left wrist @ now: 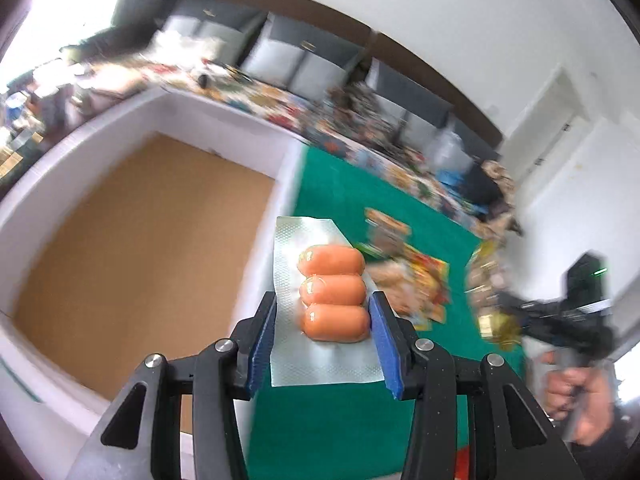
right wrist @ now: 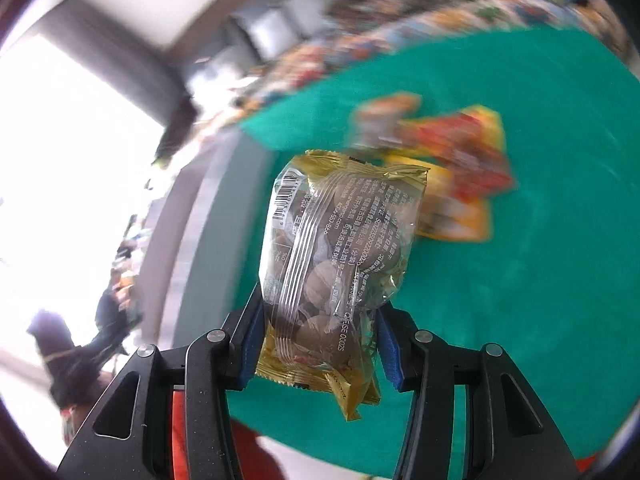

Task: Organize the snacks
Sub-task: 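Lift the sausages with the left tool while the right tool grasps the gold nut bag, then lower both held snacks into the white box and open both tools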

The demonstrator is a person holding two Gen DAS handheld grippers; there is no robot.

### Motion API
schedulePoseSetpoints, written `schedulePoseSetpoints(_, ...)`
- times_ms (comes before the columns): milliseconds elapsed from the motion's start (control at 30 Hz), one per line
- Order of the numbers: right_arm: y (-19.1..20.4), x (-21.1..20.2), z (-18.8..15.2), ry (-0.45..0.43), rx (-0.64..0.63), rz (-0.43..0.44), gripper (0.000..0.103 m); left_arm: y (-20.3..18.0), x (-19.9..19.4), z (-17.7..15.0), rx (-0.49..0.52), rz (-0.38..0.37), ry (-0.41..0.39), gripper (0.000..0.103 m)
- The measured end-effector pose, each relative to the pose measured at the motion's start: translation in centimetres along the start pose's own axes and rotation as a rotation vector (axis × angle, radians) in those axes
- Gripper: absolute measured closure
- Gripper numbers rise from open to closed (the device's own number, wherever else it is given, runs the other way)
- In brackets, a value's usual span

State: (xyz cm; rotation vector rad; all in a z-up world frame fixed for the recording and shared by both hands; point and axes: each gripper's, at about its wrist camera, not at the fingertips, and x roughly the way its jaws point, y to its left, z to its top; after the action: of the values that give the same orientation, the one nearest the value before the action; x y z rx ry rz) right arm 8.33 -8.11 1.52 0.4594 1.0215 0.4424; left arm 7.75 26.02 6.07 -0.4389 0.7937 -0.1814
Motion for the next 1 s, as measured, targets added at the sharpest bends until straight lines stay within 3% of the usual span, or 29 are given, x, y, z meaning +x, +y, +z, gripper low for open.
schedulePoseSetpoints(200,14.4,4.9,1.4,0.058,-0.171,0.199,0.051,7.9,-1.6,1.7,-0.045,0.209,0.004,0.058)
schedulePoseSetpoints(300,20.4,9.0,1.2,0.097,-0.265,0.223,0.051,11.0,-1.4,0.8,-0.06,0.297,0.032,0.058)
schedulePoseSetpoints(400,23.5,13.5,0.1,0.15,-0.304,0.21,0.051,13.1,-0.9,-0.2,-0.064,0.366,0.053,0.057)
schedulePoseSetpoints(500,24.4,17.7,-0.6,0.205,-0.295,0.195,0.046,15.1,-0.2,-1.3,-0.094,0.41,0.078,0.056)
schedulePoseSetpoints(567,24.6,19.4,-1.3,0.235,-0.285,0.177,0.036,15.8,0.4,-1.6,-0.12,0.414,0.097,0.04)
schedulePoseSetpoints(600,24.5,20.1,-1.5,0.252,-0.281,0.168,0.022,15.9,0.3,-1.9,-0.122,0.415,0.081,0.03)
schedulePoseSetpoints(633,24.3,20.2,-1.5,0.251,-0.278,0.163,0.02,15.9,0.1,-1.9,-0.119,0.415,0.07,0.02)
schedulePoseSetpoints(700,24.0,19.6,-1.5,0.231,-0.285,0.166,0.02,15.7,0.0,-1.8,-0.119,0.407,0.061,0.012)
schedulePoseSetpoints(867,22.5,16.1,0.2,0.123,-0.307,0.125,0.02,14.0,-0.4,-1.5,-0.136,0.397,0.032,0.01)
schedulePoseSetpoints(1000,18.1,12.7,1.5,-0.007,-0.34,0.023,0.02,10.3,-0.8,-1.8,-0.118,0.337,-0.005,0.01)
